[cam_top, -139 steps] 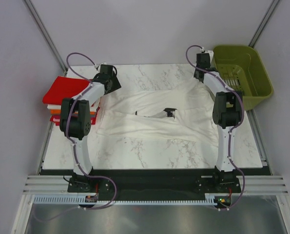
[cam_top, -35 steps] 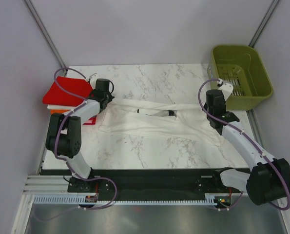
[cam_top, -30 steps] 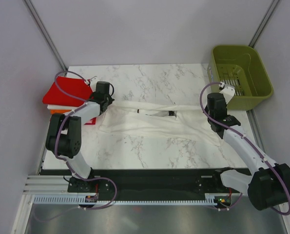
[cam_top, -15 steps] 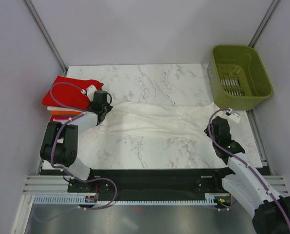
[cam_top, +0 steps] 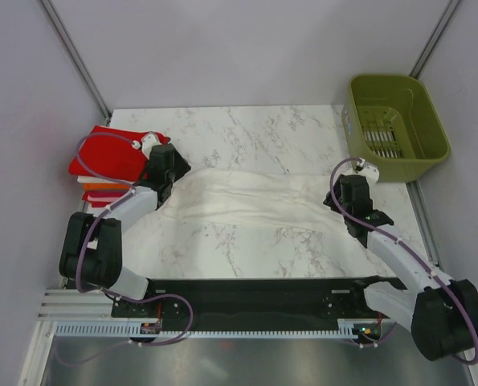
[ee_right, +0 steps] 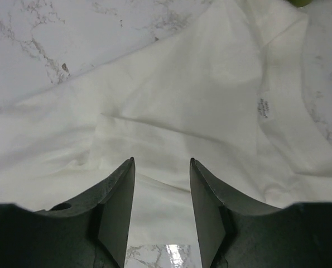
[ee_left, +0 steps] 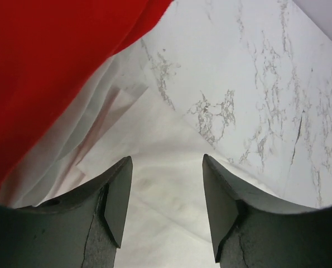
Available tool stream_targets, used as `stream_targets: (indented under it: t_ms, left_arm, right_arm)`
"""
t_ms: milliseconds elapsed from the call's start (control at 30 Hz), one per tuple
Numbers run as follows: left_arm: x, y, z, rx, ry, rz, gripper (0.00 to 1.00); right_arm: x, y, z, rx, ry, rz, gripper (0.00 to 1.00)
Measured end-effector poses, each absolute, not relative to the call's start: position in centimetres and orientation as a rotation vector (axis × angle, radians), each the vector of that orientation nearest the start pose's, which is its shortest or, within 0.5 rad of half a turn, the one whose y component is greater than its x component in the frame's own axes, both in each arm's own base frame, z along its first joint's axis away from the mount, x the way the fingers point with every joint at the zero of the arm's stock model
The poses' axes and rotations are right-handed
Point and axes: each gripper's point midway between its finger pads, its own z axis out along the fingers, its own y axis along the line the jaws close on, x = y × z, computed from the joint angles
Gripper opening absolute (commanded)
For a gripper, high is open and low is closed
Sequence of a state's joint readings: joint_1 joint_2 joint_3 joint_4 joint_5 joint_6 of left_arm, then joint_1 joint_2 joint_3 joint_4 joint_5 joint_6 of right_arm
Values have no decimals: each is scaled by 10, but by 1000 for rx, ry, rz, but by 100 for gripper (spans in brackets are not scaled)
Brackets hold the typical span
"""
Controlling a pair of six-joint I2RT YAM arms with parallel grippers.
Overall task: Fold and stack the t-shirts
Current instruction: Fold the tshirt
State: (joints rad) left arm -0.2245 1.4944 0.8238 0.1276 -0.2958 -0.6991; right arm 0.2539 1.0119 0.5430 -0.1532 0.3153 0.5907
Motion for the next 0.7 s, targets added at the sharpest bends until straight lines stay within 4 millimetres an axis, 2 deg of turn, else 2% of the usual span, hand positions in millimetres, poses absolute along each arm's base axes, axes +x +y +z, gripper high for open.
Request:
stream_targets:
  t_ms: [167, 467, 600, 700]
  left_arm:
    - [433, -90, 129, -584, 1990, -287, 59]
    - [441, -175, 154, -363, 2031, -392, 56]
    - [439, -210, 141, -289, 2088, -441, 54]
    - [435, -231, 113, -242, 2172, -479, 53]
  right_arm:
    - [330, 67, 91, 464, 2193, 181, 50]
    - [381, 103, 75, 393, 2292, 290, 53]
    - [391, 111, 60, 382, 2336, 307, 53]
    - [391, 115, 44, 371, 2384, 314, 50]
